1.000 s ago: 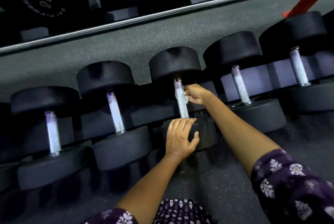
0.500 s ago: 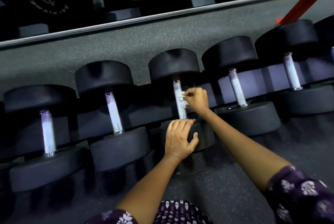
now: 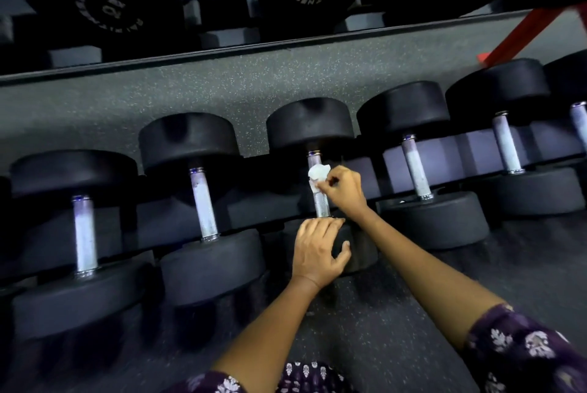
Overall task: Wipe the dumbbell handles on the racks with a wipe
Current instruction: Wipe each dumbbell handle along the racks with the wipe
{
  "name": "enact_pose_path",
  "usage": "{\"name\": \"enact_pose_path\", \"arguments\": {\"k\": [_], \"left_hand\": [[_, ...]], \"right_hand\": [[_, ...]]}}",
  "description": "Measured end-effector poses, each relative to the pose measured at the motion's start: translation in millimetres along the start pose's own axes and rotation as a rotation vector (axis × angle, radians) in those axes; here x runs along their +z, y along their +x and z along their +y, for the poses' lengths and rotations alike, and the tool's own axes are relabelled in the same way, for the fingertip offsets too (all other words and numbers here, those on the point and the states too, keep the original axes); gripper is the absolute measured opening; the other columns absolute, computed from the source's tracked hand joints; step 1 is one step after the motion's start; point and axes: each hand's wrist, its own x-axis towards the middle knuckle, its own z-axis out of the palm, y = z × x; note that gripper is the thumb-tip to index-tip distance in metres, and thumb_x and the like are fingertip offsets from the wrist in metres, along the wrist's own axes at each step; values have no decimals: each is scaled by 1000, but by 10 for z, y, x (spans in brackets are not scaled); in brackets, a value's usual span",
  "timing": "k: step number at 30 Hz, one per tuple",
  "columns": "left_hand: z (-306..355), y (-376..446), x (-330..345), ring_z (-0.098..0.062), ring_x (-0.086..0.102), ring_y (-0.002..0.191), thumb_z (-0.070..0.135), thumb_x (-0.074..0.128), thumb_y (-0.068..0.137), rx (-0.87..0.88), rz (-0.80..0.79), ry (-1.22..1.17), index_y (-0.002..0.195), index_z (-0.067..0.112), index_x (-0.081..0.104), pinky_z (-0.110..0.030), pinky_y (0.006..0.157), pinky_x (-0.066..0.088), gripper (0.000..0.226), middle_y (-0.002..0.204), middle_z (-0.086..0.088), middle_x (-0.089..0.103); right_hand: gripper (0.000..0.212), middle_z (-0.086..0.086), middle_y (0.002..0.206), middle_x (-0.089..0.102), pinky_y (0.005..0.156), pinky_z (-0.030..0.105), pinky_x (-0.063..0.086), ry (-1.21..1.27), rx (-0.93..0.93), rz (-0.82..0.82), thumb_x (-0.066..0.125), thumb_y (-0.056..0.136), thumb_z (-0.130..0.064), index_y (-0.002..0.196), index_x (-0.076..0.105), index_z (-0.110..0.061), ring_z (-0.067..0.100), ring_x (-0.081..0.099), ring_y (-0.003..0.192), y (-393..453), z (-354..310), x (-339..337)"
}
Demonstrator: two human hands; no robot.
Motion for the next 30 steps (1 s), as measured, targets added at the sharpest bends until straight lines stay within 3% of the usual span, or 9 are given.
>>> {"name": "enact_pose_path", "arguments": {"k": [3, 5, 8, 11, 13, 18, 23, 28, 30], "left_hand": [[-14, -8, 8, -16, 57, 94, 33, 50, 82, 8, -8, 8, 107, 8, 68, -30, 90, 39, 40, 101, -3, 68], [-14, -9, 3, -16, 57, 94, 34, 50, 82, 8, -4, 7, 108, 9, 68, -30, 90, 39, 40, 101, -3, 68], [-20, -9, 8, -15, 55, 93, 33, 50, 81, 18, 14, 6, 106, 7, 69, -30, 89, 38, 40, 100, -4, 68], [-26, -11, 10, -17, 57, 92, 34, 50, 80, 13, 8, 20, 104, 7, 69, -30, 89, 38, 40, 98, -4, 68], [-25, -7, 10, -17, 57, 91, 33, 51, 79, 8, 4, 22, 103, 6, 68, -30, 88, 38, 40, 97, -4, 68], [7, 54, -40, -18, 54, 88, 33, 50, 80, 4, -4, 0, 107, 8, 67, -31, 83, 40, 41, 93, -3, 66], [17, -11, -38, -19, 56, 89, 34, 49, 81, -9, -33, 9, 103, 7, 68, -30, 83, 38, 40, 95, -4, 67], [8, 1, -21, -19, 59, 91, 34, 50, 81, -27, -16, 1, 107, 9, 68, -30, 86, 39, 41, 100, -2, 68], [15, -1, -31, -19, 60, 91, 34, 50, 81, -30, -26, 4, 107, 9, 68, -31, 86, 40, 41, 99, -1, 68]], "right_hand": [[20, 9, 68, 53, 61, 32, 36, 5, -31, 56, 65, 77, -7, 73, 46, -11, 22, 48, 64, 68, -100, -30], [6, 14, 81, 55, 62, 33, 36, -163, -98, -4, 58, 82, -6, 85, 53, -9, 31, 54, 74, 126, -123, -36], [26, 17, 102, 56, 68, 32, 41, -357, -112, -103, 53, 86, -6, 109, 62, -4, 34, 59, 89, 83, -134, -11], [26, 15, 104, 59, 73, 34, 46, -236, -100, -45, 59, 88, -19, 97, 68, 3, 31, 60, 89, -28, -123, 18], [26, 15, 103, 58, 70, 29, 40, -258, -107, -75, 57, 89, -16, 89, 67, 8, 29, 58, 91, 8, -140, 30], [18, 23, 94, 58, 63, 32, 31, -319, -154, -96, 50, 83, 5, 91, 66, 8, 35, 57, 86, 191, -307, 14], [19, 19, 99, 56, 65, 33, 34, -465, -232, -230, 54, 84, -2, 94, 70, 0, 35, 57, 90, -3, -105, -15], [18, 20, 102, 57, 73, 34, 47, -335, -121, -216, 60, 82, -8, 95, 73, -5, 35, 59, 91, 343, -242, -28], [19, 18, 95, 58, 67, 33, 44, -286, -44, -167, 57, 82, -8, 95, 70, 0, 35, 59, 89, 355, -256, 30]]}}
